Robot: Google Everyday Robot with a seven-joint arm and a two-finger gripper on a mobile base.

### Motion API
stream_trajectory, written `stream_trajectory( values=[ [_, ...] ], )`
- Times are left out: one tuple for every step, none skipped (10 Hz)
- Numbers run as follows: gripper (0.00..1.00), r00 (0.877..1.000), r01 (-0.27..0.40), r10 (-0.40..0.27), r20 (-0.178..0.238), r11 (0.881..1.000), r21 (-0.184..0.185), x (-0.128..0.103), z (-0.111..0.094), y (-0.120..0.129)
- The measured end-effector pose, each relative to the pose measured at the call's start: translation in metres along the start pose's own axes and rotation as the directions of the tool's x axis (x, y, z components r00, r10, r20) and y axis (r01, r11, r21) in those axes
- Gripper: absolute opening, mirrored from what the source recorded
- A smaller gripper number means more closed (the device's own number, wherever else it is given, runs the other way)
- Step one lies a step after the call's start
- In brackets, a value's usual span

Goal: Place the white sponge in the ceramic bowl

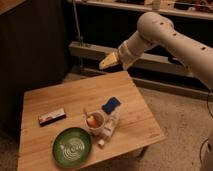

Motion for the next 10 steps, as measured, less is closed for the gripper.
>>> stream_trajectory(
  values=[
    [0.8, 1.0, 0.0, 0.0, 0.0, 1.0, 0.0, 0.0, 0.0, 0.0],
    [0.8, 1.0, -0.008, 0.008, -0.005, 1.0, 0.008, -0.001, -0.002, -0.002],
    [0.8, 0.999, -0.037, 0.038, -0.018, 0.998, 0.057, -0.007, -0.005, 0.004],
    [0.8, 0.997, -0.074, 0.078, -0.026, 0.991, 0.114, -0.012, -0.005, 0.013],
    [0.8, 0.99, -0.127, 0.134, -0.032, 0.98, 0.15, -0.013, -0.003, 0.021],
    [0.8, 0.982, -0.175, 0.185, -0.034, 0.966, 0.191, -0.01, -0.001, 0.015],
    [0.8, 0.978, -0.194, 0.205, -0.036, 0.96, 0.201, -0.006, 0.0, 0.014],
    [0.8, 0.974, -0.209, 0.223, -0.043, 0.955, 0.208, -0.001, 0.006, 0.017],
    [0.8, 0.969, -0.227, 0.243, -0.047, 0.949, 0.218, 0.01, 0.012, 0.015],
    [0.8, 0.965, -0.242, 0.259, -0.045, 0.941, 0.237, 0.02, 0.02, 0.008]
  ],
)
